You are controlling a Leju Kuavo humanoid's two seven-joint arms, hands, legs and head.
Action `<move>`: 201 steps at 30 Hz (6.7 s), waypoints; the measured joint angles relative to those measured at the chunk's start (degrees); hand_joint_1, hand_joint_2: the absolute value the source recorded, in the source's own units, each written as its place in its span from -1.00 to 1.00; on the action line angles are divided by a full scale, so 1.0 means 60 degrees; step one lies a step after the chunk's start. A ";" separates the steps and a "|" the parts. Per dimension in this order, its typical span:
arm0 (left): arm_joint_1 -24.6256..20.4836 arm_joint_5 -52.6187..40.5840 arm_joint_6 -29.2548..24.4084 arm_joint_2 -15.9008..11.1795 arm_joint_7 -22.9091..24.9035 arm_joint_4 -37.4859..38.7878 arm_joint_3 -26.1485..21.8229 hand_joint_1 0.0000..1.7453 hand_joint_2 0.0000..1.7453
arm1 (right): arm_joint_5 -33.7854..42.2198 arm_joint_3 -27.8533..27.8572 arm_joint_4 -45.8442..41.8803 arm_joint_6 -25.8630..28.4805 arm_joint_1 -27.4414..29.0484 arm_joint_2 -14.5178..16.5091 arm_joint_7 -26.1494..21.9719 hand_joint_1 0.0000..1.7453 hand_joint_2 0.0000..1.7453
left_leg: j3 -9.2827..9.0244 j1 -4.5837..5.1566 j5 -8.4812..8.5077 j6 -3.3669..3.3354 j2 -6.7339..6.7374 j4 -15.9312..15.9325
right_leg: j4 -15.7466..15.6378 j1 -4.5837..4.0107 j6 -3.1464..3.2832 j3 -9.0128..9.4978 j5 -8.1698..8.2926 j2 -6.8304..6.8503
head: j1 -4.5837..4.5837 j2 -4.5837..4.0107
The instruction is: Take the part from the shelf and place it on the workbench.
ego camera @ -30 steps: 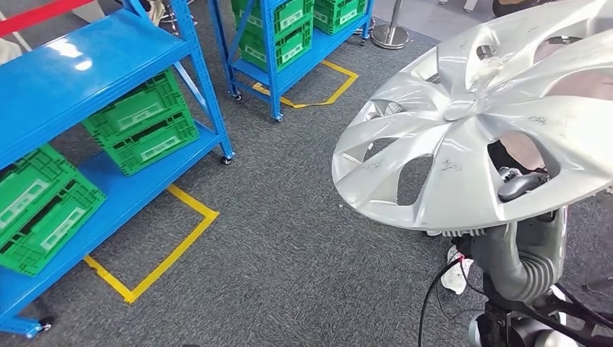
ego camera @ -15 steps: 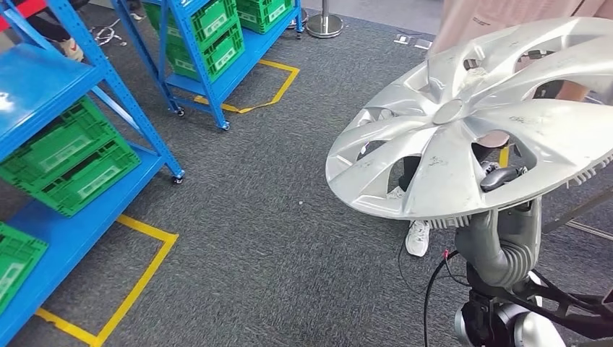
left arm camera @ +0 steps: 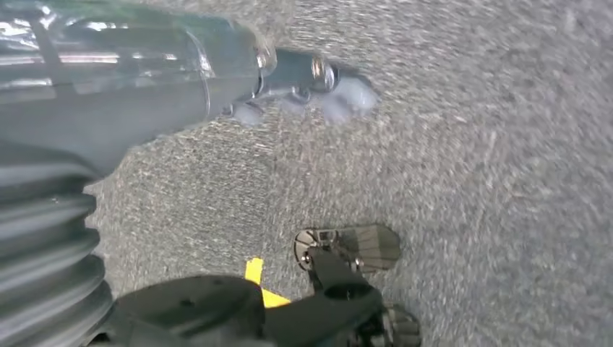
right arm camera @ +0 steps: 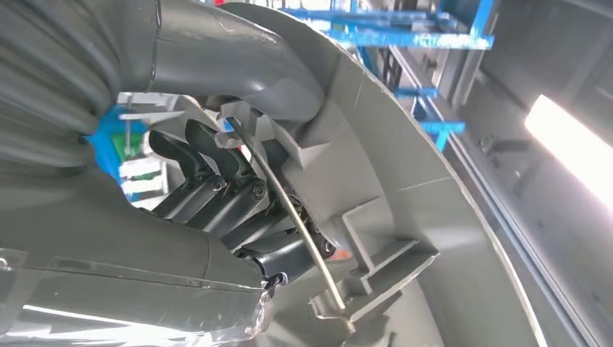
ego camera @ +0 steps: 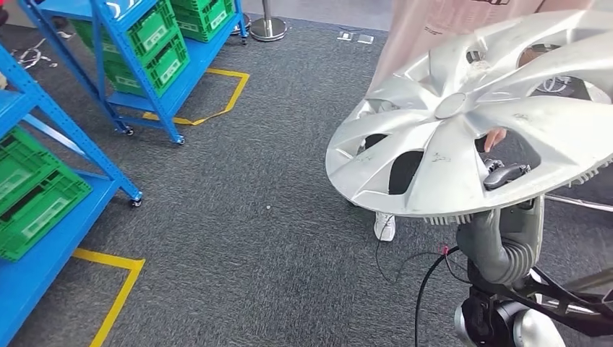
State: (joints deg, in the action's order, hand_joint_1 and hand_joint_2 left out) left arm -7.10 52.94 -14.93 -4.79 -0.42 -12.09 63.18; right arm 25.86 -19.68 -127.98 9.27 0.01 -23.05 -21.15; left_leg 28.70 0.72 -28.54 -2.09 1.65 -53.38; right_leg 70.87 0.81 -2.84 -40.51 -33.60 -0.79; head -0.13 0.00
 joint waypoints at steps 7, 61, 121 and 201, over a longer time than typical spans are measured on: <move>-0.0014 0.0017 0.0000 0.0058 -0.0075 -0.0003 -0.0016 -1.00 1.00 | -0.0007 0.0007 0.0097 -0.0024 -0.0123 0.0011 0.0082 1.00 1.00 | -0.0154 -0.0115 -0.0492 0.0466 0.0877 -0.0373 | -0.2242 0.0181 -0.0148 0.1119 0.1131 0.0663 | -0.0098 0.0000; 0.0017 0.0010 -0.0183 -0.0289 0.0477 -0.0006 -0.0190 -1.00 1.00 | 0.0420 -0.0037 0.0252 -0.0159 0.0321 0.0190 -0.0500 1.00 1.00 | 0.0597 -0.0175 -0.0073 0.0044 -0.0056 -0.0704 | -0.0021 -0.0035 0.0028 0.0150 -0.0179 -0.0004 | -0.0157 0.0000; 0.0094 -0.0234 0.0174 0.0010 0.0236 -0.0065 -0.0265 -1.00 1.00 | 0.0087 0.0267 -0.0248 0.0139 0.0222 0.0157 0.0001 1.00 1.00 | 0.0673 -0.0306 -0.0295 0.0167 -0.0339 -0.1087 | -0.0260 -0.0031 -0.0015 0.0197 0.0016 -0.0012 | -0.0262 0.0000; 0.0042 -0.0221 0.0163 0.0108 0.0395 -0.0061 -0.0269 -1.00 1.00 | 0.0145 0.0251 -0.0276 0.0033 0.0137 0.0203 -0.0091 1.00 1.00 | 0.0684 -0.0167 -0.0308 0.0311 -0.0709 -0.0970 | -0.2006 0.0043 0.0561 0.1011 0.1029 -0.0621 | -0.0088 0.0000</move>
State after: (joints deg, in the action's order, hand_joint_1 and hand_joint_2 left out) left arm -6.85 51.62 -13.95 -4.14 1.96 -12.46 61.57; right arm 26.73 -18.17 -129.64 9.46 0.83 -21.83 -21.69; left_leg 32.81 -0.28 -30.38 -0.22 -2.60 -59.20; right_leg 58.83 1.07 0.53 -34.44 -27.42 -4.51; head -0.66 0.00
